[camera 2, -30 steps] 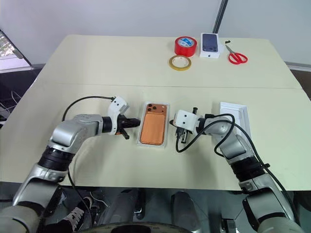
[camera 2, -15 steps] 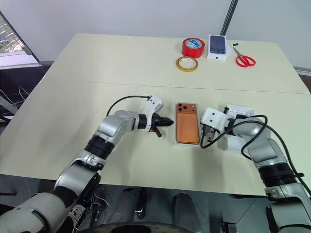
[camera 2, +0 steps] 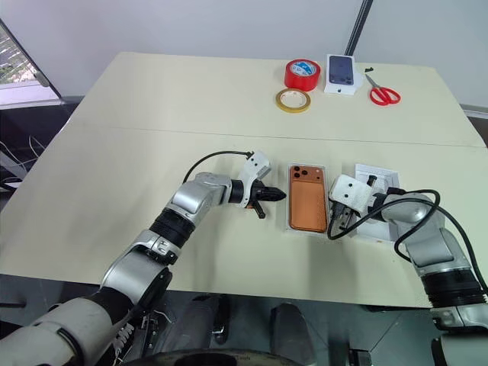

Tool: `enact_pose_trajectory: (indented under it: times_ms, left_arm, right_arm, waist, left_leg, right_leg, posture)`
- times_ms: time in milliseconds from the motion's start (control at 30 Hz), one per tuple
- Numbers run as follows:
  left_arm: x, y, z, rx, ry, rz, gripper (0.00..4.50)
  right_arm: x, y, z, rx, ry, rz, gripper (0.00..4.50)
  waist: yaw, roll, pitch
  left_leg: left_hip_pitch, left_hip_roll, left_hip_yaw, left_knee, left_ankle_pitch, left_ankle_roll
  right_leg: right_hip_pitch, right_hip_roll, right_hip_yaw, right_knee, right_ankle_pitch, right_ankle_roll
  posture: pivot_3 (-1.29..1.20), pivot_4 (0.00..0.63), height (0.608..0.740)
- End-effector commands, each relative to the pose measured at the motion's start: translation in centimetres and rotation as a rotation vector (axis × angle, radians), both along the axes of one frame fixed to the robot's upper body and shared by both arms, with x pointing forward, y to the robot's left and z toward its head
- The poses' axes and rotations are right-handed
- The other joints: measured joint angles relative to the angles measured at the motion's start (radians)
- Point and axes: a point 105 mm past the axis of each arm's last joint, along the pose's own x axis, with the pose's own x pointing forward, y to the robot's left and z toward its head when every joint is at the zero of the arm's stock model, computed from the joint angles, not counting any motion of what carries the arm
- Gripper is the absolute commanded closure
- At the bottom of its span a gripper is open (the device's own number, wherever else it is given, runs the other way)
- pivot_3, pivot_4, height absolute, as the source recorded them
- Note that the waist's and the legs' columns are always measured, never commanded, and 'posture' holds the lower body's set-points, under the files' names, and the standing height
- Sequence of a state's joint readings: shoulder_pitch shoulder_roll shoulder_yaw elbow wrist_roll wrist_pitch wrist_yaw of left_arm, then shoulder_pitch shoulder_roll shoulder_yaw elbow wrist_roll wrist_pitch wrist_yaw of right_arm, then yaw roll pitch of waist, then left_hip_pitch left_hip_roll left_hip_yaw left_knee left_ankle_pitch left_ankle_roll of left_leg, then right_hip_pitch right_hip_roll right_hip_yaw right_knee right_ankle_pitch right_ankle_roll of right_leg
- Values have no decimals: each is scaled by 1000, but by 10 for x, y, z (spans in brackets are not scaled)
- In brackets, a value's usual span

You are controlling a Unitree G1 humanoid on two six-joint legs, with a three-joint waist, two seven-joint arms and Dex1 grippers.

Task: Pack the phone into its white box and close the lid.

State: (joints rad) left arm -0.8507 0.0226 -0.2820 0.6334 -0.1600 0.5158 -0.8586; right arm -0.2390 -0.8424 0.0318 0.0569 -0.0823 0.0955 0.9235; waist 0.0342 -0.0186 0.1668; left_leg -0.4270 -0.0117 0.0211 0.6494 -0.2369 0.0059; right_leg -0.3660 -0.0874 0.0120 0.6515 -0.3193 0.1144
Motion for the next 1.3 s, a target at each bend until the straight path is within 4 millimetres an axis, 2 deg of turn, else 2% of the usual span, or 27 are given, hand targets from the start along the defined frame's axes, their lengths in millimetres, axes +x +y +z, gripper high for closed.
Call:
enact_pose_trajectory:
  times_ms: [33,167,267,367,467,500,567,600,633,733,800,833,867,933,1000,1067,1200,1300]
  left_arm:
    - [8,15,19,-34,-69,-21,4474]
    - [0,37,18,-33,-79,-70,4474]
    - [1,51,23,-55,-113,-32,4474]
    - [1,56,28,-74,-143,-13,4474]
    - [7,81,45,-144,-175,56,4474]
    - [7,87,49,-164,-174,74,4237]
    - [5,95,60,-206,-208,73,3707]
    - [3,97,63,-217,-221,65,3242]
    - [2,97,65,-224,-231,57,2754]
    - [-9,118,69,-220,-236,27,1311]
    - [-14,128,74,-220,-274,14,325]
    - [-16,132,75,-209,-297,14,5]
    - [-18,136,75,-197,-324,10,0]
    - [-25,144,78,-181,-410,-26,0]
    - [-30,153,79,-177,-469,-43,0]
    - [-34,158,78,-186,-479,-64,0]
    - [-44,162,76,-175,-517,-134,0]
    - [-47,160,71,-150,-538,-165,0]
  right_arm:
    - [-4,2,10,1,-19,33,4500]
    - [-10,-13,8,-21,7,16,4500]
    - [-18,-24,8,-26,33,3,4500]
    - [-21,-29,9,-28,44,-5,4500]
    - [-32,-33,13,8,70,6,4500]
    - [-34,-31,16,67,97,-4,4500]
    - [-32,-27,27,194,119,-46,3974]
    - [-32,-26,29,213,118,-51,3653]
    - [-32,-25,31,219,117,-53,3229]
    - [-19,-22,55,297,-10,-121,1767]
    - [-22,-25,63,321,-34,-142,744]
    - [-23,-32,64,317,-35,-177,297]
    - [-24,-38,65,313,-39,-212,109]
    - [-20,-54,68,319,-75,-341,109]
    - [-19,-59,68,332,-88,-422,109]
    - [-23,-58,59,370,-42,-486,109]
    - [-34,-50,36,337,55,-554,109]
    - [-40,-41,29,375,138,-596,109]
  waist:
    - [-7,0,0]
    - [-23,1,0]
    - [-21,1,0]
    - [-19,0,0]
    - [-21,0,0]
    - [-22,0,0]
    - [-29,1,0]
    - [-30,1,0]
    - [-29,1,0]
    - [-31,1,0]
    - [-29,2,1]
    - [-25,2,1]
    - [-22,2,1]
    - [-19,2,1]
    - [-22,2,1]
    - [-23,2,1]
    - [-23,3,0]
    - [-26,4,0]
  left_leg:
    - [0,0,0,0,0,0]
    - [0,1,0,-2,1,-2]
    - [0,2,0,-1,1,-1]
    - [0,2,0,0,0,0]
    - [0,2,0,0,0,0]
    - [0,2,0,-1,0,0]
    - [0,3,0,-2,0,0]
    - [0,3,0,-2,0,0]
    - [1,3,0,-2,0,0]
    - [1,3,0,-2,0,0]
    - [0,3,0,-2,0,0]
    - [0,3,0,-2,0,-1]
    - [0,3,0,-2,0,-1]
    - [0,3,0,-2,0,-1]
    - [0,2,0,-2,0,-1]
    - [0,2,1,-3,0,-1]
    - [-1,3,0,-5,0,-1]
    - [-1,3,1,-4,0,0]
  right_leg:
    - [0,0,0,0,0,0]
    - [-1,1,0,0,0,0]
    - [0,1,0,0,0,0]
    - [1,0,0,0,0,0]
    - [0,0,0,0,0,0]
    - [0,0,0,0,0,0]
    - [0,1,0,0,0,0]
    - [-1,1,0,0,0,0]
    - [0,1,0,1,0,0]
    - [-1,1,1,1,0,0]
    - [-2,1,1,1,0,0]
    - [-2,1,1,1,0,0]
    - [-2,1,1,1,0,0]
    - [-1,0,0,0,0,0]
    - [-1,-1,1,-1,0,-1]
    - [-2,-2,2,-1,0,-1]
    - [-3,-2,1,-1,0,-1]
    - [-4,-2,2,-1,0,-1]
  posture:
    - [0,150,728]
    - [0,150,728]
    - [0,150,728]
    - [0,150,728]
    - [0,150,728]
    - [0,150,728]
    - [0,150,728]
    - [0,150,728]
    - [0,150,728]
    - [0,150,728]
    - [0,150,728]
    - [0,150,728]
    - [0,150,728]
    - [0,150,728]
    - [0,150,728]
    - [0,150,728]
    - [0,150,728]
    - [0,150,728]
